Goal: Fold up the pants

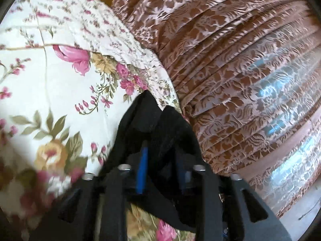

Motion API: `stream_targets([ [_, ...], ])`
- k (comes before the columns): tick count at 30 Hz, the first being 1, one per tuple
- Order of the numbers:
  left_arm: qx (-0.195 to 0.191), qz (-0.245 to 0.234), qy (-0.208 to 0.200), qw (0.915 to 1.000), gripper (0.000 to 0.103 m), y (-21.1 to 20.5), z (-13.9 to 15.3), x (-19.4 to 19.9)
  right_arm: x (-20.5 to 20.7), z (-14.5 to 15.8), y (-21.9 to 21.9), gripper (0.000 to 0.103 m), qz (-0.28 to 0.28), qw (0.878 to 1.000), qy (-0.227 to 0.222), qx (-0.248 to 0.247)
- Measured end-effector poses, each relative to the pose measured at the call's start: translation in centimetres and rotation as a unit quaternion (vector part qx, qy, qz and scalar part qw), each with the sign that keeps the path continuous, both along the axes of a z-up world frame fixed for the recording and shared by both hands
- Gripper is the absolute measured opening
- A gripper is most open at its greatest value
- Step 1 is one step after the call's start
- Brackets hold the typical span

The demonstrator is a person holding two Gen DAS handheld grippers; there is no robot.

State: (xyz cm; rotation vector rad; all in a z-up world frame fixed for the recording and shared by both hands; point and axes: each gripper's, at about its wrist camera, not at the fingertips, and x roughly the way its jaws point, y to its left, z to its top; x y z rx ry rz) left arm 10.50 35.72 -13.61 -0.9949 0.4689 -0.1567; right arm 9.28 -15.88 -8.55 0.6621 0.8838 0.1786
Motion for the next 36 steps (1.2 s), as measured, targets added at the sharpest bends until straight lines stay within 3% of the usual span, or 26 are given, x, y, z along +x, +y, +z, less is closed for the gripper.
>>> stream_targets([
  [3,0.017,-0.013,-0.004,0.9998,0.057,-0.6,1.1,-1.4,0.0,-0.1,-0.1,0.014,-0.004,1.0,-0.008,-0.004],
  [5,0.006,-0.028,-0.016,0.9995,0.07,-1.0,1.5,-2.4,0.1,0.0,0.0,0.016,-0.001,1.0,-0.007,-0.004],
  [7,-0.006,-0.037,-0.028,0.9989,0.074,-1.1,2.0,-3.5,-0.1,0.1,-0.2,0.051,-0.009,1.0,0.004,-0.013],
  [11,-0.018,-0.054,-0.04,0.9976,0.081,-2.0,3.2,-3.4,-0.3,0.8,-1.7,0.064,-0.044,0.999,-0.001,0.014],
  [13,-0.004,-0.055,-0.004,0.9984,0.081,-2.3,3.5,-1.9,0.5,1.1,-2.1,0.064,-0.05,0.999,0.003,0.009],
  [14,-0.006,-0.054,0.015,0.9984,0.078,-2.4,3.3,-1.2,0.6,1.2,-2.4,0.064,-0.054,0.998,0.008,0.007],
  [16,-0.016,-0.055,0.045,0.9974,0.064,-2.3,2.9,-0.2,1.2,1.7,-2.9,0.064,-0.065,0.998,0.012,0.024],
  [18,-0.011,-0.049,0.07,0.9963,0.043,-2.3,2.7,0.4,1.7,2.2,-3.1,0.066,-0.069,0.997,0.021,0.028],
  [21,0.023,-0.047,0.087,0.9949,0.024,-2.7,2.7,0.7,3.0,3.1,-2.6,0.067,-0.066,0.997,0.036,-0.004],
  [24,0.049,-0.058,0.092,0.9929,0.008,-3.4,2.6,0.8,4.6,3.3,-1.8,0.067,-0.069,0.994,0.063,-0.049],
  [26,0.058,-0.062,0.096,0.9918,0.007,-3.6,2.6,1.0,5.5,2.5,-1.7,0.065,-0.08,0.992,0.084,-0.057],
  [28,0.065,-0.069,0.099,0.9906,0.006,-3.6,3.4,1.7,6.4,1.5,-2.0,0.03,-0.079,0.989,0.11,-0.063],
  [29,0.065,-0.072,0.094,0.9909,0.006,-3.5,4.3,2.3,7.0,1.3,-2.4,0.021,-0.072,0.99,0.115,-0.041],
  [30,0.064,-0.074,0.086,0.9915,0.006,-3.3,5.0,2.8,7.5,1.7,-2.9,0.012,-0.075,0.991,0.109,-0.02],
  [31,0.064,-0.076,0.063,0.9931,0.006,-3.0,6.8,3.7,7.5,2.6,-3.4,0.011,-0.08,0.993,0.092,-0.003],
  [33,0.056,-0.079,0.014,0.9952,0.006,-2.5,9.8,4.6,6.6,6.7,-4.5,0.01,-0.09,0.996,-0.016,0.02],
  [34,0.05,-0.082,-0.006,0.9954,0.006,-2.3,10.8,4.8,5.5,8.8,-5.1,0.01,-0.092,0.991,-0.087,0.035],
  [36,0.042,-0.089,-0.048,0.994,0.006,-2.2,12.9,5.0,3.3,10.5,-6.4,0.01,-0.081,0.978,-0.178,0.075],
])
